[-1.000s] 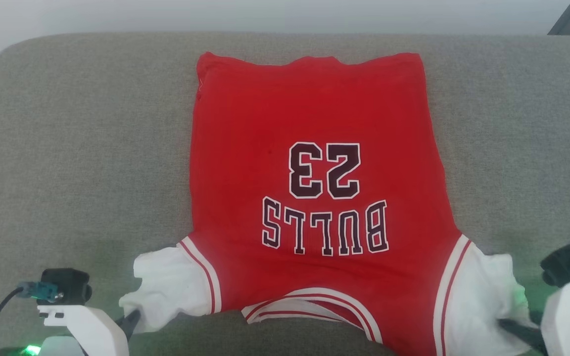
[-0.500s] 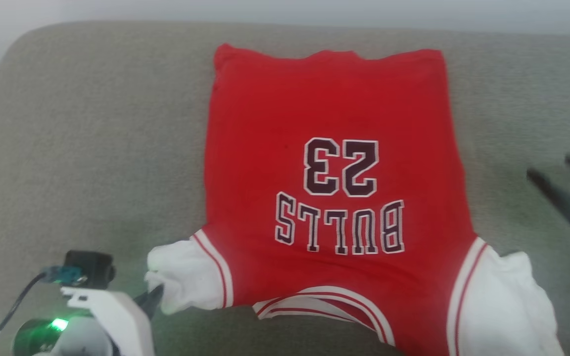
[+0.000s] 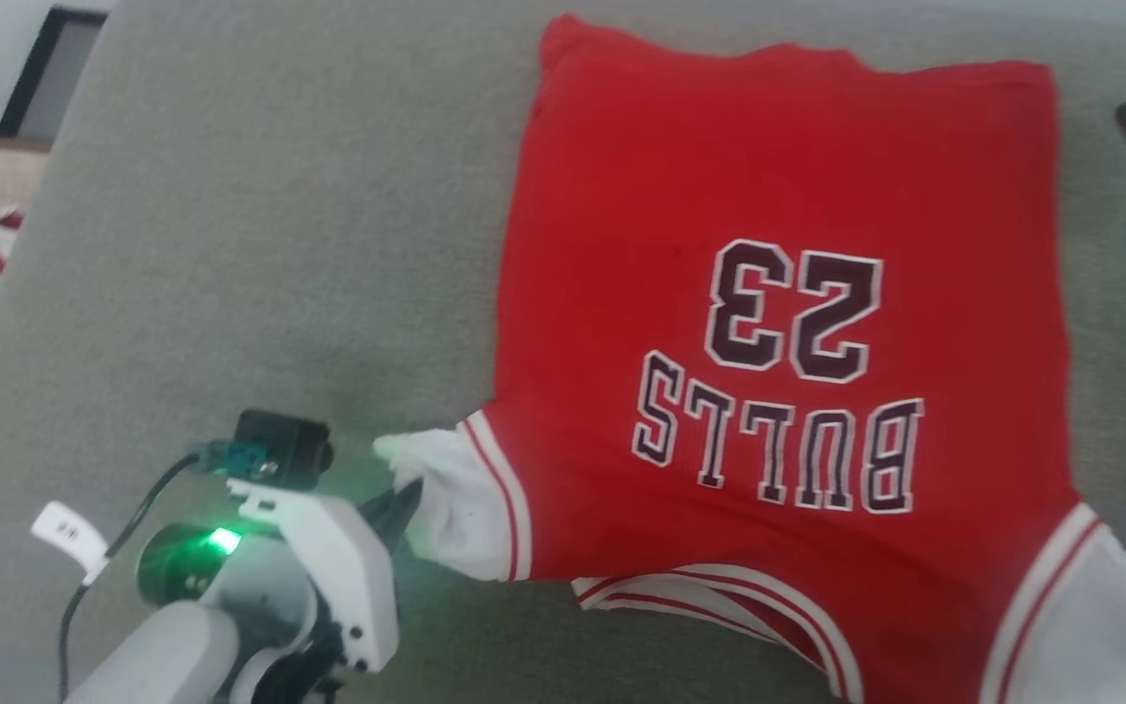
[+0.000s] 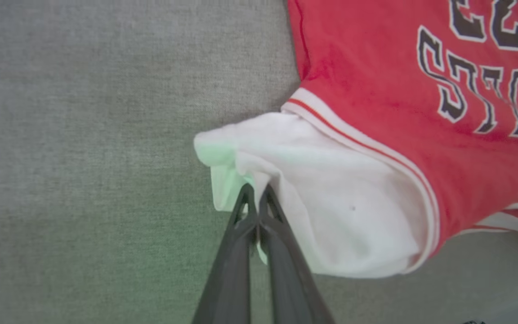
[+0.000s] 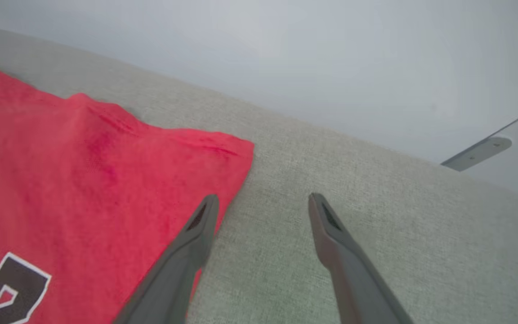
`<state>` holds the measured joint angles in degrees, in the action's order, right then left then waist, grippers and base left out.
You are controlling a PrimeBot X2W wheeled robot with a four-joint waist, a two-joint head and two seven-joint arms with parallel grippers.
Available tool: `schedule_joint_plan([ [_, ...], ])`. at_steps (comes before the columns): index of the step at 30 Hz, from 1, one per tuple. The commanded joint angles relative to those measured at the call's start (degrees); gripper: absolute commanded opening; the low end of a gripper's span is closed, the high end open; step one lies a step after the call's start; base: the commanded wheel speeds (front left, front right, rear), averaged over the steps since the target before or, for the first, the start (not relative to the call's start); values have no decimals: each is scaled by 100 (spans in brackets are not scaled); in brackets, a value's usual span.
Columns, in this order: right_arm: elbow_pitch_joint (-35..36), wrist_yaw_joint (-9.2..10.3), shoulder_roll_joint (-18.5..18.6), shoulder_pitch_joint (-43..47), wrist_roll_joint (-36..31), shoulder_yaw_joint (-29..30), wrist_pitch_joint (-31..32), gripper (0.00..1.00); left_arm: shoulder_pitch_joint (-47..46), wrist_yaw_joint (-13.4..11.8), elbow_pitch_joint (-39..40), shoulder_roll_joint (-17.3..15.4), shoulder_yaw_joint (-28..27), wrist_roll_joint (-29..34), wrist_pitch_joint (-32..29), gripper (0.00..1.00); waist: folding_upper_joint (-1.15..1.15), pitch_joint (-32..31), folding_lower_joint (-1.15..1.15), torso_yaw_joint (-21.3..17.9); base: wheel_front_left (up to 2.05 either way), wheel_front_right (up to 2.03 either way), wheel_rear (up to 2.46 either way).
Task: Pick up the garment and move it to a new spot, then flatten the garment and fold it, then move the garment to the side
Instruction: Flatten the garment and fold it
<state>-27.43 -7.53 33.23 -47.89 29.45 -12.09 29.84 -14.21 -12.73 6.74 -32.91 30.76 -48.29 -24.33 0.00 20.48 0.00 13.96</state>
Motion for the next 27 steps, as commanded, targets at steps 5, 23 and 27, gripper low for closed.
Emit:
schedule_joint_plan([
  [5, -1254, 9, -154, -831, -168, -28, 153, 100, -446, 243, -327, 358, 162, 127, 192, 0, 0, 406, 0, 510, 0, 0, 0],
  [23, -3299, 10, -234, -1574, -491, -558, 1614, 0, -1035, 754, -1409, 914, 317, 117, 716, 0, 0, 560, 0, 799, 0, 0, 0],
  [27, -2698, 9, -223, -1461, -214, -1038, 1684, 0, -931, 724, -1474, 789, 220, 63, 762, 0, 0, 415, 0, 569, 0, 0, 0],
])
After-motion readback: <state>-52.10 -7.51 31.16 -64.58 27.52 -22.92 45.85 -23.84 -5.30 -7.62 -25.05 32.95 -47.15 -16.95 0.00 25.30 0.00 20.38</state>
